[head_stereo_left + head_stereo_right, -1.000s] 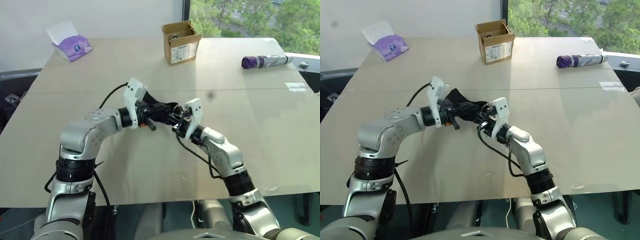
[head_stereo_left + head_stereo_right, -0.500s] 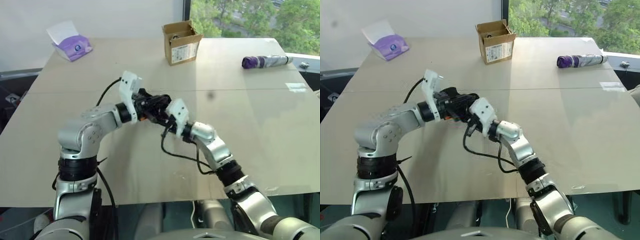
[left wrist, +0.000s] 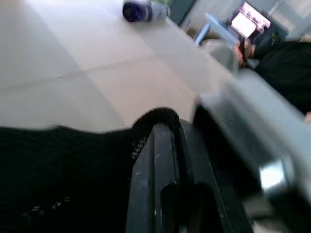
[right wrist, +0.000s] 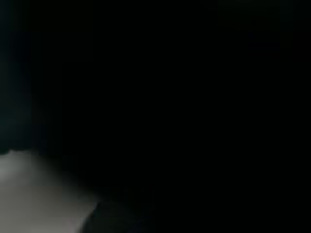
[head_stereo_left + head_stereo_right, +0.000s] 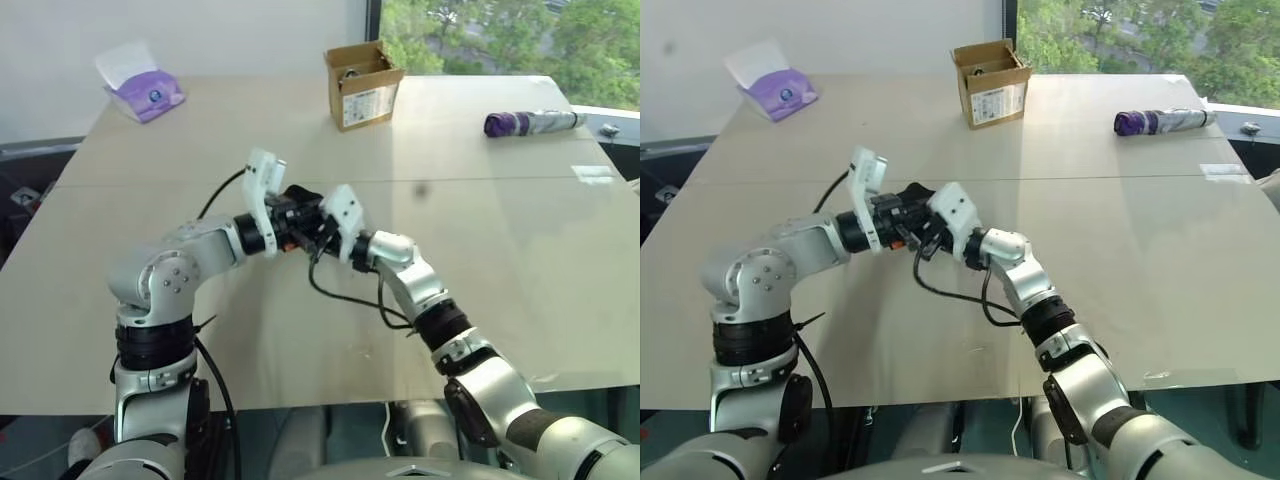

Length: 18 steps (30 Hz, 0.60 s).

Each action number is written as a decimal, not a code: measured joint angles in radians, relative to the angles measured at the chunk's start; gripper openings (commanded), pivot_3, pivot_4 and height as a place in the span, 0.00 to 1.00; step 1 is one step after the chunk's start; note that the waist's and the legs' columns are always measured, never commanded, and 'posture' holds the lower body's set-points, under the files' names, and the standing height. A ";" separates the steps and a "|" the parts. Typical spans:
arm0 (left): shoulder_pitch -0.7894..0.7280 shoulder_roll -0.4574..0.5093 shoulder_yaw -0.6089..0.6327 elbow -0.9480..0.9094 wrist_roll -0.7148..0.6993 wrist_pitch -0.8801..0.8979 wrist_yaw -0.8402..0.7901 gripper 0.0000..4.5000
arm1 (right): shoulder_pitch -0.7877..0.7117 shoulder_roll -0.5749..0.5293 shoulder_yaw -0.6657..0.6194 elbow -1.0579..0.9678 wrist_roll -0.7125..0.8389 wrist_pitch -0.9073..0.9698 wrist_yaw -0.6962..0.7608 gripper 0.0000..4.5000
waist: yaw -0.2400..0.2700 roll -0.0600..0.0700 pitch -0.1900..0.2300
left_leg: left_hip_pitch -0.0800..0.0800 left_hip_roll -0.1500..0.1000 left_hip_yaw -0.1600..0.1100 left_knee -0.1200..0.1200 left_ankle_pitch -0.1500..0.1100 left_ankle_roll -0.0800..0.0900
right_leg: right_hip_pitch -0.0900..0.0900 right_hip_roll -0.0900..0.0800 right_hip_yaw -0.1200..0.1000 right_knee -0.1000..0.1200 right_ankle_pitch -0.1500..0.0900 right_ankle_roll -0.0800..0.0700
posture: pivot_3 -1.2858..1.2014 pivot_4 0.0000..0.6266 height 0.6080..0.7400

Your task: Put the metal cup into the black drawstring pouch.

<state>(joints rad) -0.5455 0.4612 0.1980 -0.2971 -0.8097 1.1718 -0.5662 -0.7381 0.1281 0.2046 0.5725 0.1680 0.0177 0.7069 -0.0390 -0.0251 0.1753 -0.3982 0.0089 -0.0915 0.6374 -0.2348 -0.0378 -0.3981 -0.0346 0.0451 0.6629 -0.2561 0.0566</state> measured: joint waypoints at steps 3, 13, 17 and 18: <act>-0.002 -0.013 0.002 0.001 0.001 -0.004 0.022 0.00 | -0.015 -0.036 0.067 0.000 -0.098 -0.065 -0.009 0.01 | -0.002 0.000 0.000 | 0.000 -0.001 0.001 0.000 0.000 0.000 | 0.000 0.000 0.000 0.000 0.000 0.000 | 0.52 0.24 1.00; -0.019 -0.012 -0.099 0.088 0.079 -0.143 0.009 0.00 | 0.091 -0.168 0.138 -0.264 -0.243 0.031 -0.038 0.53 | 0.002 0.000 0.000 | 0.000 -0.001 0.000 0.000 0.000 0.000 | 0.000 0.000 0.000 0.000 0.000 0.000 | 0.52 0.24 1.00; -0.060 -0.006 -0.180 0.107 0.082 -0.211 -0.049 0.00 | 0.192 -0.242 0.138 -0.534 -0.183 0.278 -0.014 0.66 | 0.003 0.000 0.000 | -0.001 -0.001 0.000 0.000 0.000 0.000 | 0.000 -0.001 0.000 -0.001 0.000 0.000 | 0.52 0.24 1.00; -0.076 -0.005 -0.194 0.115 0.082 -0.223 -0.060 0.00 | 0.205 -0.252 0.131 -0.584 -0.162 0.337 -0.015 0.76 | 0.001 0.000 0.000 | -0.001 -0.001 0.001 0.000 0.000 0.000 | 0.000 -0.001 0.001 0.000 0.000 0.000 | 0.52 0.24 1.00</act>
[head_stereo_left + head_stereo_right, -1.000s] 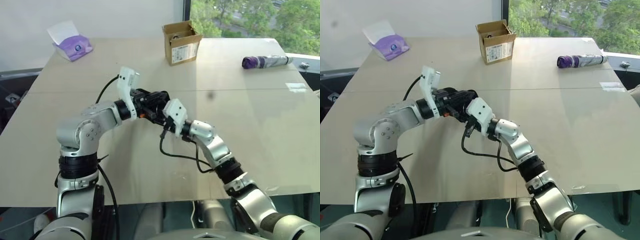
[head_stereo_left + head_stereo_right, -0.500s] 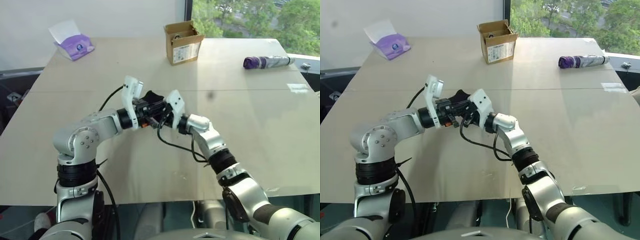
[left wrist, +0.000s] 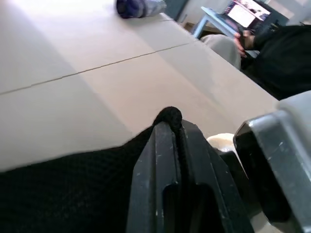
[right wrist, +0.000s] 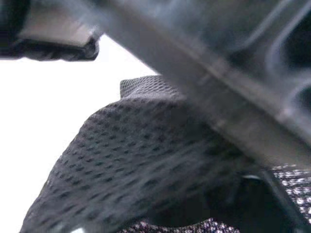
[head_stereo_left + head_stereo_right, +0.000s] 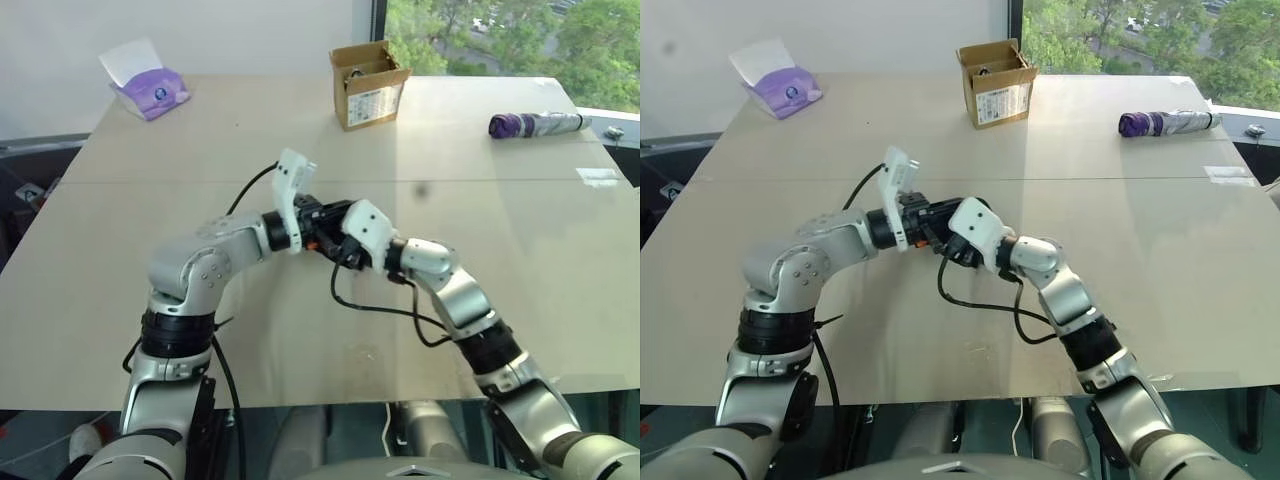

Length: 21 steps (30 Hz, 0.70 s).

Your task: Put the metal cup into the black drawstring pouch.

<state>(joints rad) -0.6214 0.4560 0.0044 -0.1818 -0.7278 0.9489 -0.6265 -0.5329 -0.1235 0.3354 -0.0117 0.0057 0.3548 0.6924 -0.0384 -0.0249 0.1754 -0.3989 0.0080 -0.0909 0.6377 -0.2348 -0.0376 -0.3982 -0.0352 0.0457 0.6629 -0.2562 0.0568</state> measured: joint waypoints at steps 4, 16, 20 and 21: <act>-0.008 0.110 0.050 0.139 0.080 -0.064 0.003 0.00 | 0.057 -0.038 -0.121 -0.224 0.140 0.109 0.016 0.99 | -0.016 0.001 0.000 | 0.004 0.003 0.000 -0.001 -0.002 0.004 | 0.000 0.004 0.001 0.002 0.000 0.000 | 0.52 0.24 1.00; -0.035 0.146 0.063 0.196 0.172 -0.142 -0.050 0.00 | 0.067 -0.039 -0.133 -0.251 0.191 0.172 -0.091 0.99 | -0.002 0.001 0.000 | 0.000 0.000 0.000 -0.001 -0.002 0.004 | 0.000 0.001 0.000 0.000 0.000 0.000 | 0.52 0.24 1.00; -0.042 0.174 0.070 0.192 0.177 -0.151 -0.072 0.00 | 0.062 -0.072 -0.122 -0.152 0.113 0.133 -0.141 0.99 | -0.004 0.001 0.000 | 0.001 0.000 0.000 -0.001 -0.002 0.004 | 0.000 0.001 0.000 0.000 0.000 0.000 | 0.52 0.24 1.00; -0.042 0.176 0.071 0.192 0.177 -0.151 -0.075 0.00 | 0.056 -0.073 -0.120 -0.136 0.105 0.124 -0.147 0.99 | -0.005 0.001 0.000 | 0.001 0.000 0.000 -0.001 -0.002 0.004 | 0.000 0.001 0.000 0.000 0.000 0.000 | 0.52 0.24 1.00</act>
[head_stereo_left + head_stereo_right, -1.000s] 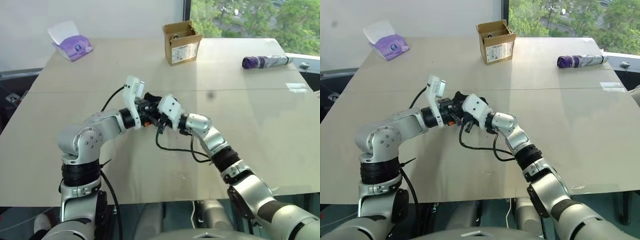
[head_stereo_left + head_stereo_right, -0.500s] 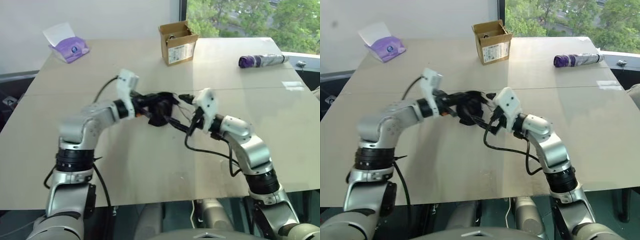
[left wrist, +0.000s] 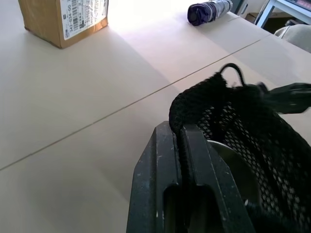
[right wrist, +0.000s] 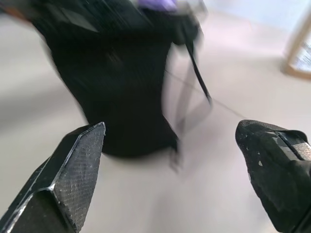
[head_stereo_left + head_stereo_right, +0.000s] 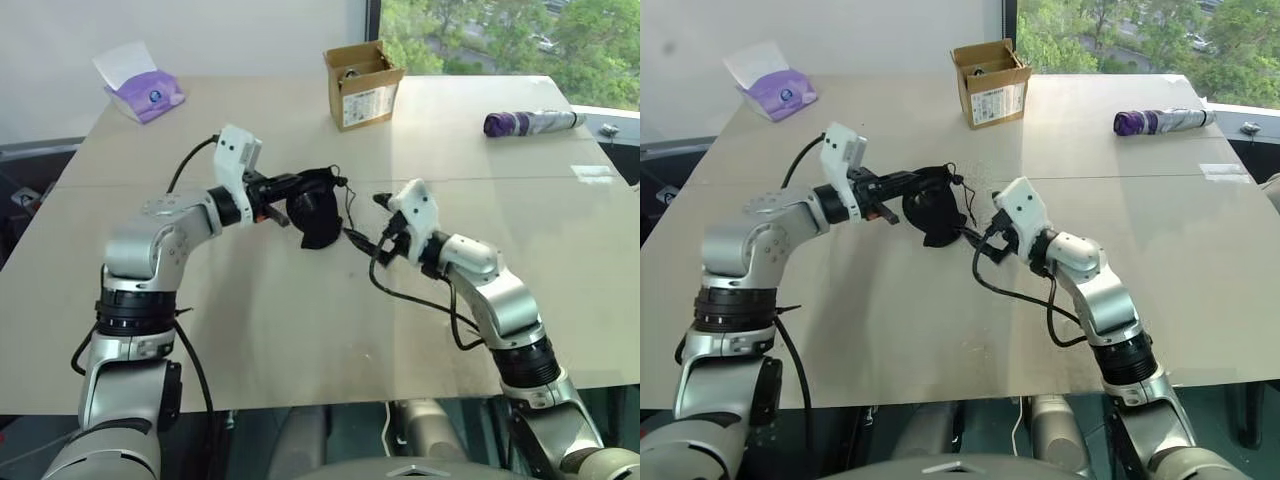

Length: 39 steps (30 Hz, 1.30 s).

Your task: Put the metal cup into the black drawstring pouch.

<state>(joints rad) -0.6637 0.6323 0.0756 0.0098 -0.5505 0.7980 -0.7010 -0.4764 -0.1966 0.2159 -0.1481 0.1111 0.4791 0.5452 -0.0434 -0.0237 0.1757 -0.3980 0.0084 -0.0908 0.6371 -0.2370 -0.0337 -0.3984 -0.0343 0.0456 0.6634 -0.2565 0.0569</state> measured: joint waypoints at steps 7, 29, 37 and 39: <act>0.002 0.011 0.002 -0.050 -0.005 0.005 -0.021 0.00 | -0.167 0.087 0.005 0.291 -0.030 -0.131 -0.029 0.99 | -0.001 0.000 0.000 | 0.000 0.000 0.001 0.000 0.001 -0.001 | 0.000 0.000 0.000 -0.001 0.000 0.000 | 0.52 0.24 1.00; 0.050 0.026 0.081 -0.128 -0.085 0.047 -0.048 0.00 | -0.254 0.092 -0.037 0.592 -0.127 -0.430 -0.156 0.00 | 0.003 0.000 0.000 | -0.001 0.000 0.001 -0.001 0.002 -0.004 | -0.001 0.000 0.001 -0.001 0.000 0.000 | 0.52 0.24 1.00; 0.091 -0.018 0.070 -0.159 -0.139 0.062 -0.070 0.34 | -0.193 -0.080 -0.086 0.165 -0.195 -0.266 -0.187 0.00 | -0.001 0.000 0.000 | -0.002 0.001 0.002 -0.001 0.001 -0.002 | -0.003 0.000 0.002 0.000 0.000 0.000 | 0.52 0.24 1.00; 0.079 -0.033 0.057 -0.164 -0.141 0.064 -0.072 0.55 | -0.194 -0.118 -0.089 0.068 -0.198 -0.199 -0.164 0.00 | 0.001 0.000 0.000 | -0.002 0.001 0.001 -0.001 0.000 0.000 | -0.003 0.000 0.001 0.000 0.000 0.000 | 0.52 0.24 1.00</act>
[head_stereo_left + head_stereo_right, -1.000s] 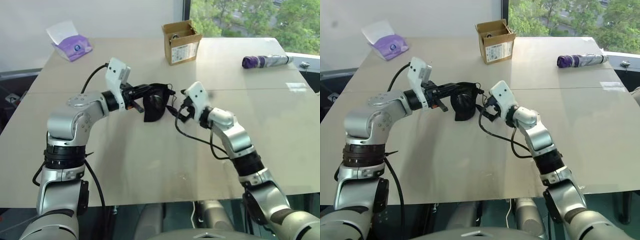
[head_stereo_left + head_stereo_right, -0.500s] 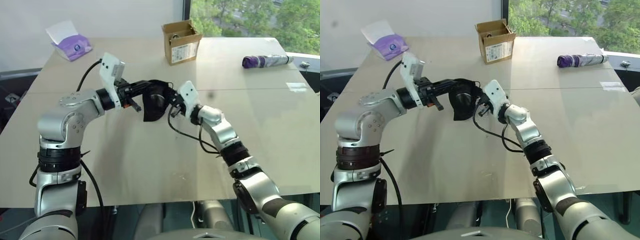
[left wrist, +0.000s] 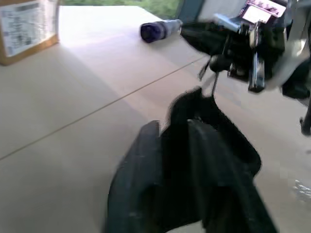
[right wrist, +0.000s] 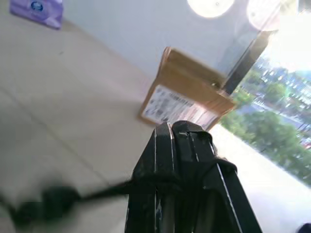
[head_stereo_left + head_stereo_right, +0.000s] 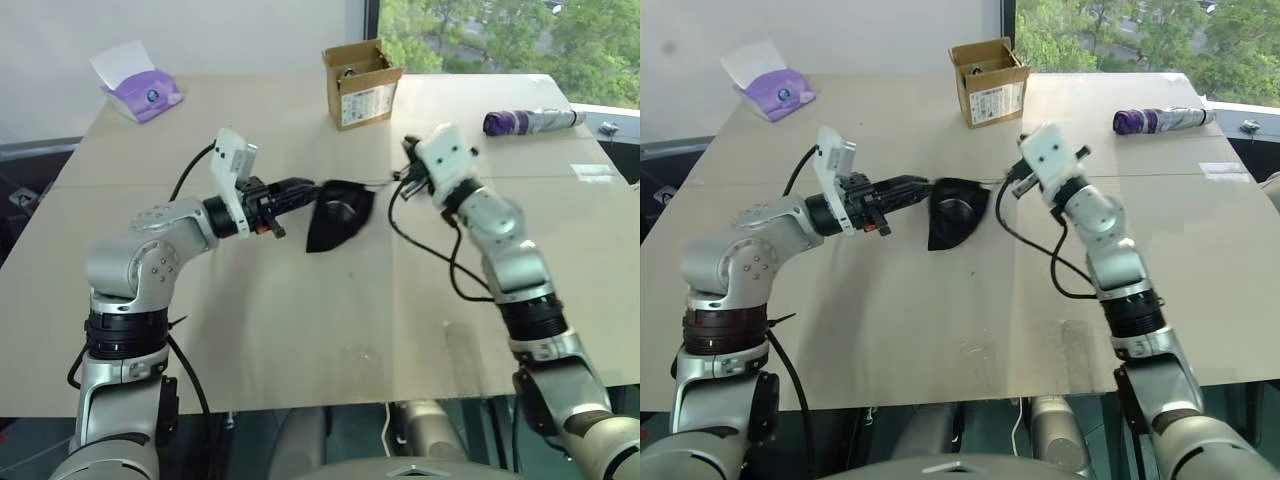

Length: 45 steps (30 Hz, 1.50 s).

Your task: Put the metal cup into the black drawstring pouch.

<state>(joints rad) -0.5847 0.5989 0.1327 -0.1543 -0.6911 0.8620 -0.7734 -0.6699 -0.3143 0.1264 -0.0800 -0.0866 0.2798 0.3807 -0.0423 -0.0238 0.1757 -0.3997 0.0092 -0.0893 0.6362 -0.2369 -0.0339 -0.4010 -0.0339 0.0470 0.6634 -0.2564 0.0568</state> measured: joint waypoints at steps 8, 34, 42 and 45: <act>-0.192 -0.122 -0.202 0.064 0.105 -0.114 -0.049 0.55 | -0.006 -0.072 0.058 -0.194 -0.040 0.181 0.073 0.00 | 0.004 0.000 0.000 | 0.000 -0.001 0.000 0.002 0.000 0.000 | 0.001 0.000 0.000 0.001 0.000 0.000 | 0.52 0.24 1.00; -0.317 -0.325 -0.299 0.343 0.272 -0.352 -0.187 0.04 | -0.006 -0.074 0.073 -0.318 -0.063 0.330 0.075 0.00 | 0.001 0.000 0.000 | -0.001 -0.001 0.000 0.002 0.000 0.000 | 0.000 0.000 0.000 0.000 0.000 0.000 | 0.52 0.24 1.00; -0.283 -0.323 -0.305 0.338 0.282 -0.275 -0.164 0.04 | 0.012 -0.039 -0.098 -0.253 0.009 0.392 0.009 0.00 | 0.001 0.000 -0.001 | -0.001 -0.001 0.000 0.002 0.000 0.000 | 0.001 -0.001 0.000 0.000 0.000 0.000 | 0.52 0.24 1.00; -0.182 -0.273 -0.338 0.318 0.310 -0.264 -0.162 0.04 | 0.027 -0.106 -0.242 -0.046 0.017 0.390 -0.060 0.00 | 0.005 0.000 -0.001 | 0.000 -0.002 0.000 0.002 0.000 0.001 | 0.002 -0.001 0.000 0.000 0.000 0.000 | 0.52 0.24 1.00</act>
<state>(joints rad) -0.7670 0.3263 -0.2049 0.1635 -0.3809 0.5984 -0.9356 -0.6429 -0.4203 -0.1156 -0.1258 -0.0694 0.6695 0.3205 -0.0377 -0.0240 0.1752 -0.3993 0.0076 -0.0893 0.6379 -0.2369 -0.0333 -0.3990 -0.0348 0.0470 0.6632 -0.2564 0.0569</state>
